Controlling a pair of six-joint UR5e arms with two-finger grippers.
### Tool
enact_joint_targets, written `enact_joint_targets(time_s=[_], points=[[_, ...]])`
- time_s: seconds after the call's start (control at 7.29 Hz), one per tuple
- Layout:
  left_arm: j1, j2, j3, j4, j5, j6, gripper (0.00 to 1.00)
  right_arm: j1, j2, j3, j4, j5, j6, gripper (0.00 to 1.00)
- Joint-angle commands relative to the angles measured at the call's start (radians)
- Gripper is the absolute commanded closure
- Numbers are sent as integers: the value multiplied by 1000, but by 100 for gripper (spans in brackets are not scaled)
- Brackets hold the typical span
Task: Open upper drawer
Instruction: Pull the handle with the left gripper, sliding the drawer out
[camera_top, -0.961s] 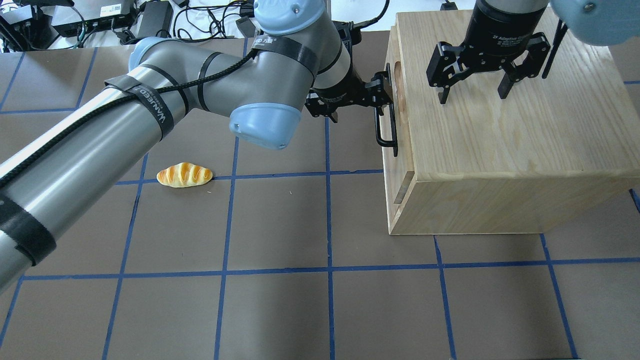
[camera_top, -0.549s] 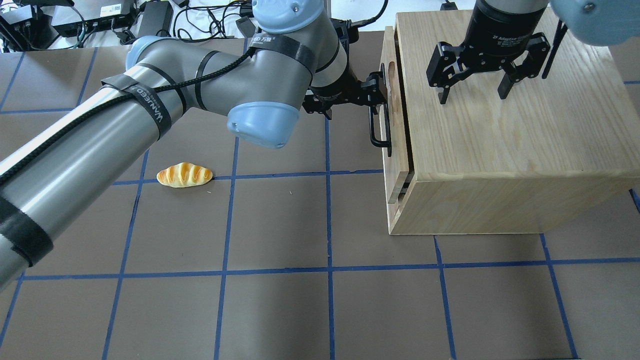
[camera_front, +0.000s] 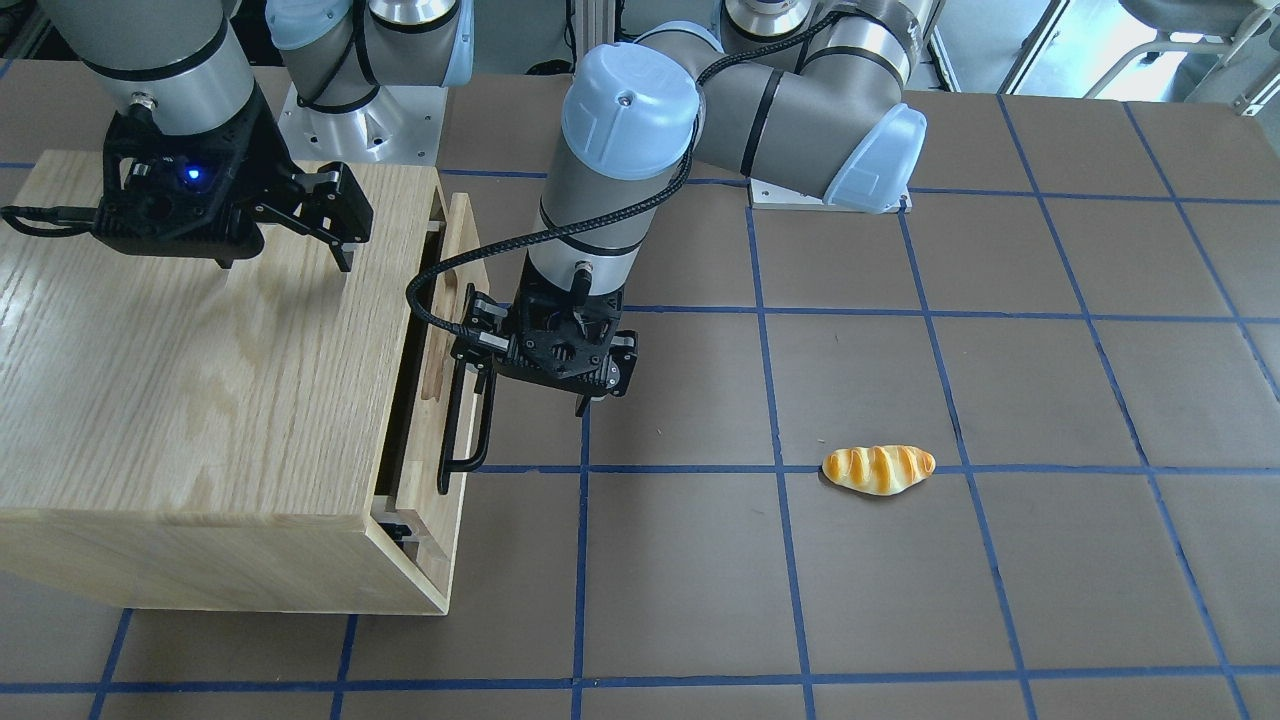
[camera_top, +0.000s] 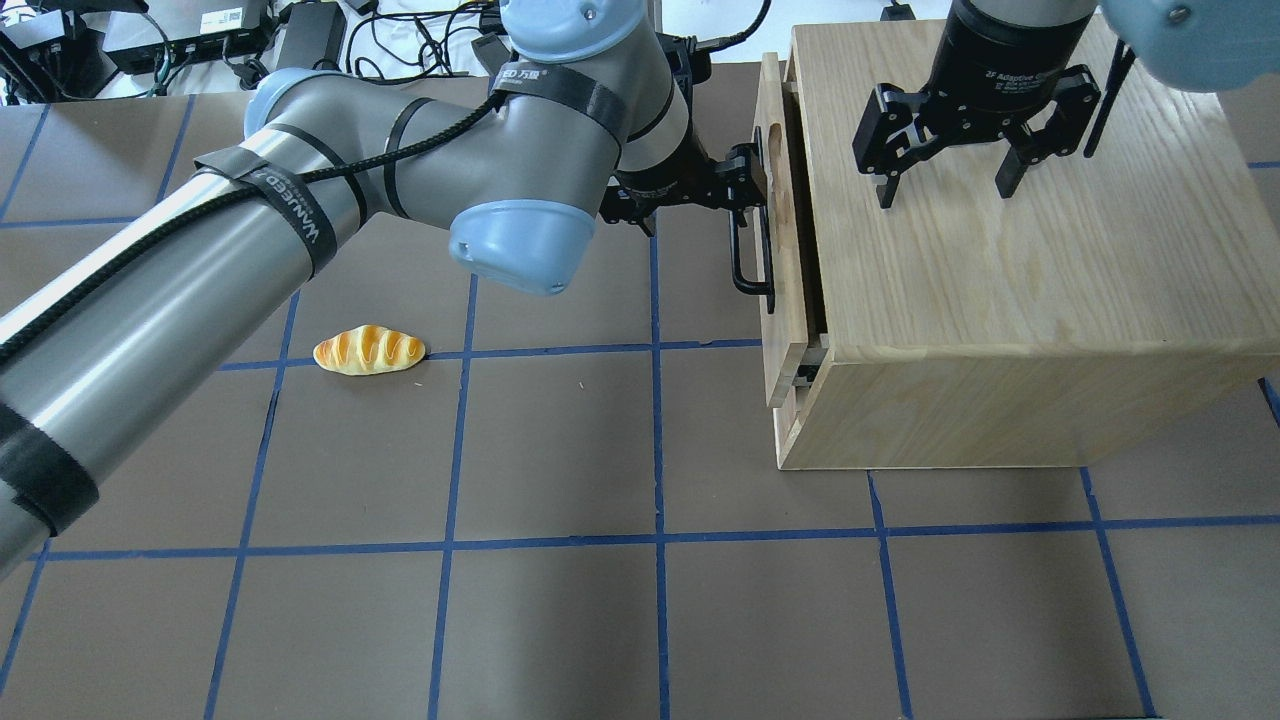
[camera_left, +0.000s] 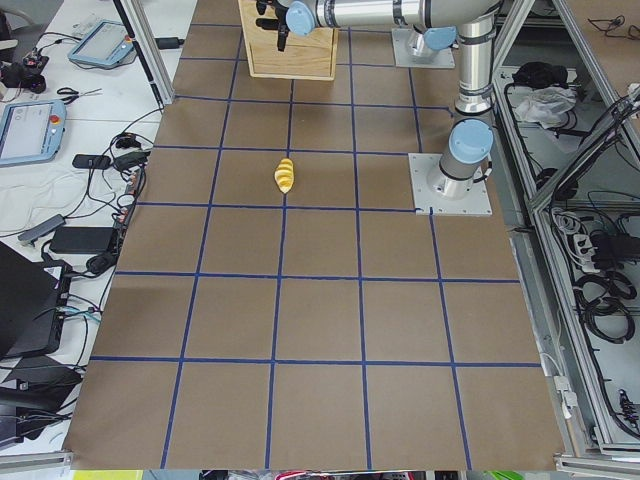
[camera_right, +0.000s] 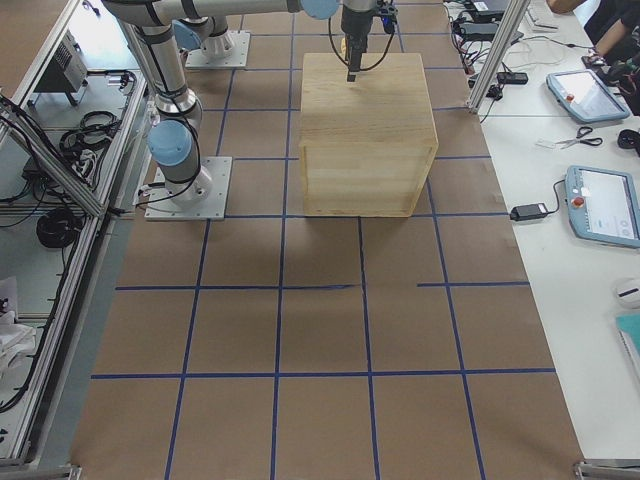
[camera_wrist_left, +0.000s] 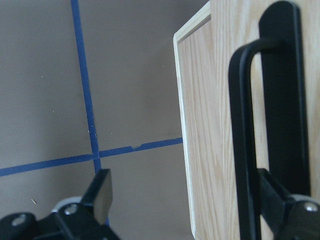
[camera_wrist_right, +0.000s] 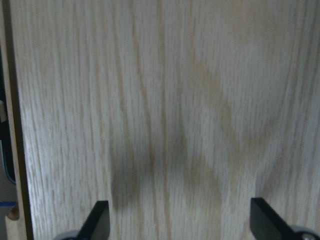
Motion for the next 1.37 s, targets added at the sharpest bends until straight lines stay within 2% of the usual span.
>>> enact_joint_targets(time_s=[0.0,1.24], points=[[13,9,0,-25,36,26,0,0,0,1,0,0,1,0],[63,36,0,-82,36,63,0,0,0,0,0,0,0,0]])
